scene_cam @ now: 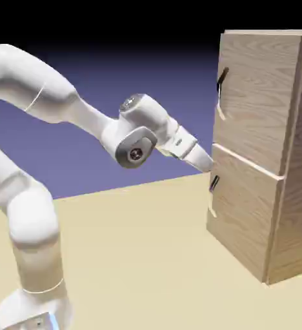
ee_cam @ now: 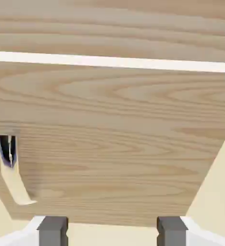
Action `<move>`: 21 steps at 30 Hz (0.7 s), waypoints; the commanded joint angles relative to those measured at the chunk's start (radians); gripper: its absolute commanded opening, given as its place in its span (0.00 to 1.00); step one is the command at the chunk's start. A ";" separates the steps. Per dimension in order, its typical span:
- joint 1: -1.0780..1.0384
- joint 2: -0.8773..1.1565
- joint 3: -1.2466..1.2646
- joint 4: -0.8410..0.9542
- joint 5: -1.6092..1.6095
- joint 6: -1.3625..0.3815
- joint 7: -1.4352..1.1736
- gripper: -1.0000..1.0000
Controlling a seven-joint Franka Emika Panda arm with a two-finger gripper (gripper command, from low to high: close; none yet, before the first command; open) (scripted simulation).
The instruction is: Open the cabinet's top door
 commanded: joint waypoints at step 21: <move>-0.432 -0.202 0.444 0.236 0.914 -0.043 0.625 0.50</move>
